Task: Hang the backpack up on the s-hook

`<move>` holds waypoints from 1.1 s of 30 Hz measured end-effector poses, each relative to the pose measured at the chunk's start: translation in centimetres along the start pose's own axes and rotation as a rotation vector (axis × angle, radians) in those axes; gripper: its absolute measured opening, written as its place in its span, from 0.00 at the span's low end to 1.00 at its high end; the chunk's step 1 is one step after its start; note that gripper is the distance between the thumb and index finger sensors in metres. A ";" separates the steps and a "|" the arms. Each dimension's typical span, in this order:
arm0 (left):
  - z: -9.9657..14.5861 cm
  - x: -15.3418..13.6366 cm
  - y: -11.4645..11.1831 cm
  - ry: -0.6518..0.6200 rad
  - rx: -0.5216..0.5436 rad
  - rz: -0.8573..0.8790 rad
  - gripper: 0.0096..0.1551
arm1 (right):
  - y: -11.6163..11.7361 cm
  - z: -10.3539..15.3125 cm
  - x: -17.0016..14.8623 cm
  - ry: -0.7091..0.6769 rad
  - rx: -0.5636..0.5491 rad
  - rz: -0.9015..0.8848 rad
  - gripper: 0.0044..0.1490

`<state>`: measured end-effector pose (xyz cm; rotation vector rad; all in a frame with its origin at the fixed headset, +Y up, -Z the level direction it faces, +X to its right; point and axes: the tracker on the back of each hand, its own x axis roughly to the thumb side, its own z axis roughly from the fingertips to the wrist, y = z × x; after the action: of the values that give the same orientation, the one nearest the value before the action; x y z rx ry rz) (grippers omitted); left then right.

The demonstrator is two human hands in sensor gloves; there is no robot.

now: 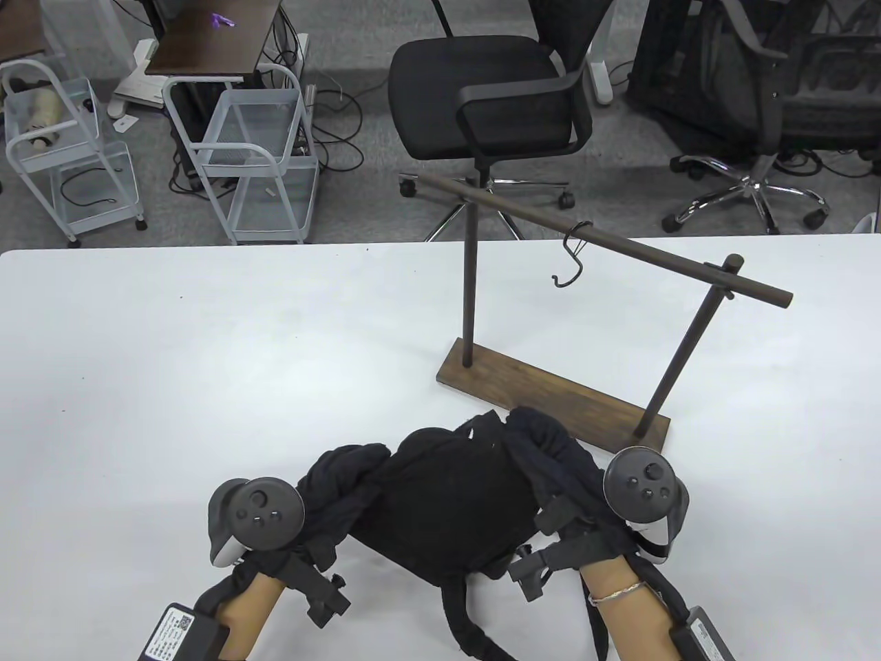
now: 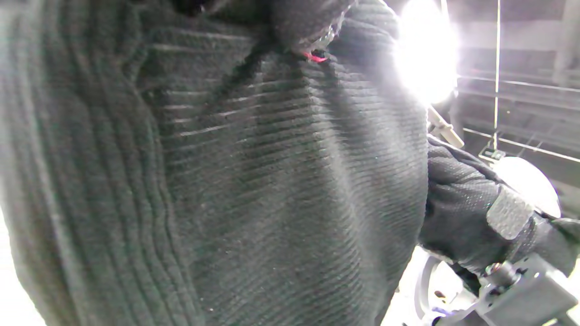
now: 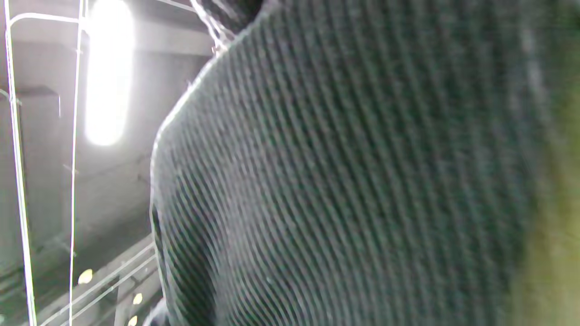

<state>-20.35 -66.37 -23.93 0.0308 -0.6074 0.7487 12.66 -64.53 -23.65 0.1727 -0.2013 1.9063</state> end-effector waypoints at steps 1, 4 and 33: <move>0.0 0.0 0.0 0.004 -0.001 -0.016 0.25 | 0.0 -0.1 0.2 -0.014 -0.017 0.007 0.30; 0.0 -0.4 0.0 0.025 -0.016 -0.058 0.27 | 0.0 -0.3 1.0 -0.092 -0.069 0.055 0.29; 1.3 -5.0 3.4 0.234 -0.011 -0.269 0.36 | -3.5 -8.9 9.4 -0.305 -0.410 0.601 0.26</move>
<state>-26.06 -67.32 -26.10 0.0140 -0.3740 0.4789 12.61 -52.78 -30.12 0.1320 -0.9282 2.3714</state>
